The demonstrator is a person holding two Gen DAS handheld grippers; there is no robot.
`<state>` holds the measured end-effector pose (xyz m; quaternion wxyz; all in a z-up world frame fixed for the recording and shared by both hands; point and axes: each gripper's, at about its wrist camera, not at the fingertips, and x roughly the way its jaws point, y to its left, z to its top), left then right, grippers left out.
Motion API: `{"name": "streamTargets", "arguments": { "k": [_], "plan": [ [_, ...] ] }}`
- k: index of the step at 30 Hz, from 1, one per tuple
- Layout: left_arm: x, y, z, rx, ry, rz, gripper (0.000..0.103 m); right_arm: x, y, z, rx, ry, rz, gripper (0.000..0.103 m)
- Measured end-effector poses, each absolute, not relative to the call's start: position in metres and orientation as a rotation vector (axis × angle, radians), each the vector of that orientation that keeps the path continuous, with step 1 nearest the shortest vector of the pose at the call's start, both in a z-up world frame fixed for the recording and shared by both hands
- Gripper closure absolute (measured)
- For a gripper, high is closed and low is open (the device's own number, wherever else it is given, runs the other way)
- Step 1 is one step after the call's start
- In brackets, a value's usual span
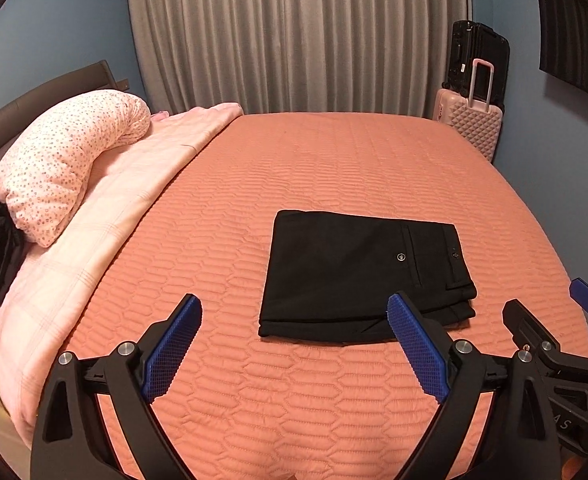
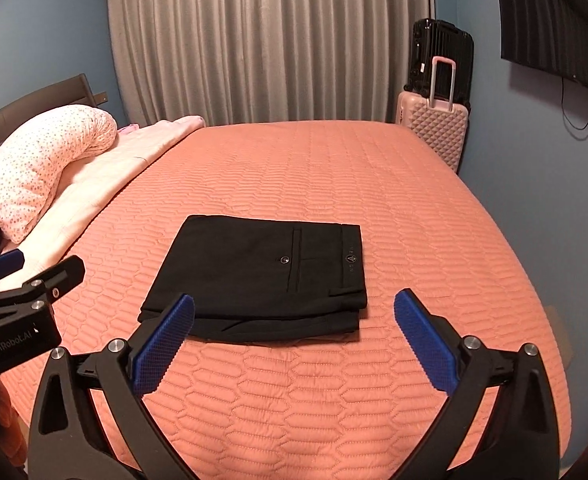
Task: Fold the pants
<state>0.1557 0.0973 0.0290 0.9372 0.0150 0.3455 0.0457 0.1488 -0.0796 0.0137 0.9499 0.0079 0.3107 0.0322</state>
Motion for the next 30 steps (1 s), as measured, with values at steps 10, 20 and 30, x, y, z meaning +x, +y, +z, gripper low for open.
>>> {"name": "streamTargets", "arguments": {
  "k": [10,20,30],
  "plan": [
    [0.137,0.099,0.039,0.049,0.68,0.104,0.01,0.136,-0.078,0.017,0.02,0.633,0.077,0.005],
    [0.134,0.105,0.035,-0.003,0.711,0.079,0.01,0.131,-0.08,0.017,0.035,0.643,0.082,0.005],
    [0.129,0.105,0.033,0.035,0.697,0.1,0.01,0.129,-0.081,0.015,0.047,0.651,0.089,0.005]
  ]
}}
